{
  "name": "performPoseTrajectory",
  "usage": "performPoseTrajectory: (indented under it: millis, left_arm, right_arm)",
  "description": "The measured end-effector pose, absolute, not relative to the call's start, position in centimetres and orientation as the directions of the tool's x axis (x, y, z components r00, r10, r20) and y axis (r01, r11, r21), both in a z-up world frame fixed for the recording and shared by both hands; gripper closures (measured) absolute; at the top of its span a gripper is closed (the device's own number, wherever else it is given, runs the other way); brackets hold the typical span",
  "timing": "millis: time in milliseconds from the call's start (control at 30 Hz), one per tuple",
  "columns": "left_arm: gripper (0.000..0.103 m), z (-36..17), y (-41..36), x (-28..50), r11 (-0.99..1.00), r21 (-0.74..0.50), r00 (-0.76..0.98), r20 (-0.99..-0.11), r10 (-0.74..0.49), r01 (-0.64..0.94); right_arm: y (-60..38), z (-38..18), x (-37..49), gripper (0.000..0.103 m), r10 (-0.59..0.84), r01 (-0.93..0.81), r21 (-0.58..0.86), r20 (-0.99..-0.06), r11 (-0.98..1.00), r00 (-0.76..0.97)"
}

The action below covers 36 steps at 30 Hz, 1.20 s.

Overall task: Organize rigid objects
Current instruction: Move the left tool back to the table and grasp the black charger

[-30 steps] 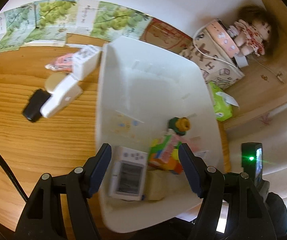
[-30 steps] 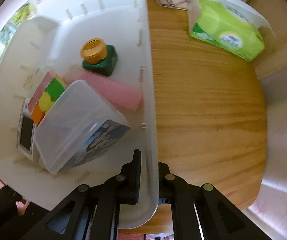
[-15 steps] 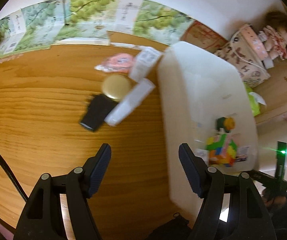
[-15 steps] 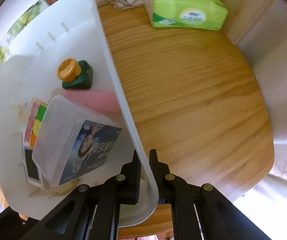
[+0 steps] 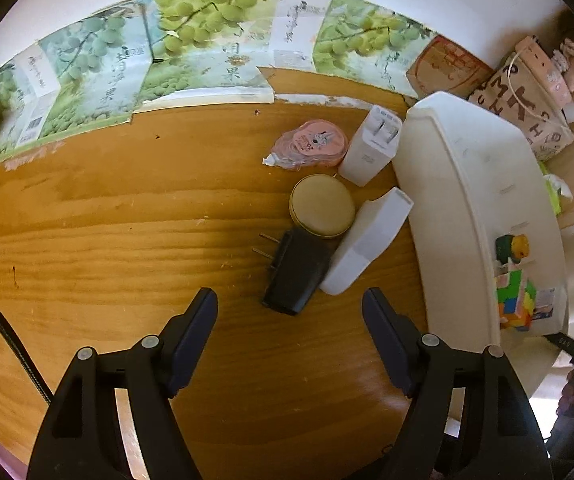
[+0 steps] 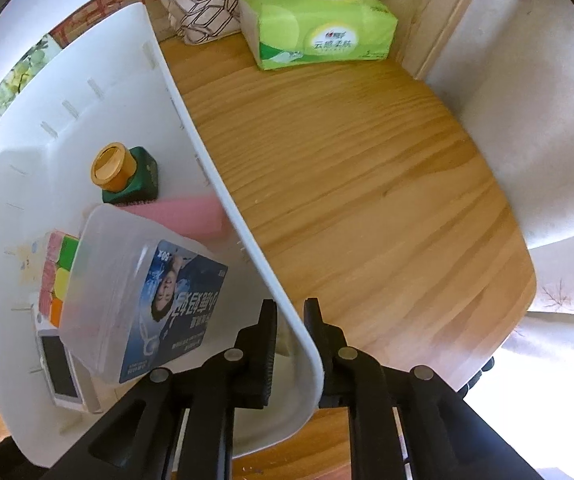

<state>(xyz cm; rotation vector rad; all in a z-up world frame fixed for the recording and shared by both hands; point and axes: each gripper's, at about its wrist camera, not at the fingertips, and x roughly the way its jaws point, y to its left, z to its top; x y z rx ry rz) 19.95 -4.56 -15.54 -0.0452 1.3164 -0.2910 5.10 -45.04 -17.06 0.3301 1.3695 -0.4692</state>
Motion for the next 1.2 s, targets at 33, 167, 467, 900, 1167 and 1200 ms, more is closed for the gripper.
performPoseTrajectory:
  millis: [33, 167, 467, 900, 1167, 1200]
  left_arm:
    - [0.025, -16.0, -4.7, 20.2, 0.960, -0.197, 0.208, -0.949, -0.238, 0.200]
    - [0.025, -17.1, -5.1, 20.8, 0.953, -0.204, 0.163, -0.956, -0.243, 0.226]
    - [0.025, -19.6, -5.6, 22.3, 0.964, -0.163, 0.112, -0.976, -0.189, 0.212]
    - [0.024, -20.9, -5.1, 23.7, 0.963, -0.186, 0.106, -0.972, -0.210, 0.196]
    - [0.033, -21.1, -7.7, 24.7, 0.966, -0.062, 0.152, -0.983, -0.102, 0.251]
    - [0.036, -21.0, -8.0, 24.7, 0.965, -0.052, 0.158, -0.983, -0.096, 0.259]
  right_arm:
    - [-45.0, -17.0, 4.9, 0.089, -0.127, 0.513, -0.039, -0.982, 0.857, 0.137]
    - [-45.1, -17.4, 4.1, 0.089, -0.123, 0.561, -0.009, -0.978, 0.828, 0.166]
    - [-44.7, -17.3, 3.6, 0.089, -0.148, 0.598, -0.028, -0.977, 0.801, 0.152]
    - [-44.6, -18.5, 5.4, 0.089, -0.146, 0.611, -0.047, -0.983, 0.790, 0.113]
    - [-44.8, -18.9, 5.8, 0.089, -0.132, 0.612, -0.041, -0.986, 0.790, 0.105]
    - [-44.9, -19.0, 5.8, 0.089, -0.130, 0.612, -0.040, -0.986, 0.790, 0.104]
